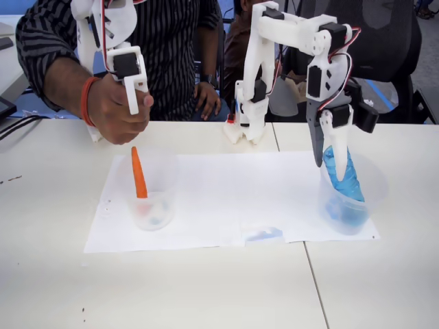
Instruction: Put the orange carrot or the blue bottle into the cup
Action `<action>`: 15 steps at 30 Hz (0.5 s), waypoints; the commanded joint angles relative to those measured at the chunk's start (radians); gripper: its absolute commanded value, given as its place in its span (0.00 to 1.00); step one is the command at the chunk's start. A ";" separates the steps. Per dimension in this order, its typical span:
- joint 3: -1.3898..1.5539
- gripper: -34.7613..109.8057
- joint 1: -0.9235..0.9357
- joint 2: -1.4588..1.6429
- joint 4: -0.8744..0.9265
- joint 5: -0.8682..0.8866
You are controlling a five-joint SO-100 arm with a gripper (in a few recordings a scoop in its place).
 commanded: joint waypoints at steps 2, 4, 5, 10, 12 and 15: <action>-0.048 0.47 -0.025 0.069 0.005 0.009; -0.048 0.47 -0.025 0.069 0.005 0.009; -0.048 0.47 -0.025 0.069 0.005 0.009; -0.048 0.47 -0.026 0.100 0.005 0.009; -0.048 0.47 -0.025 0.144 0.005 0.008; -0.058 0.47 -0.025 0.222 0.005 0.008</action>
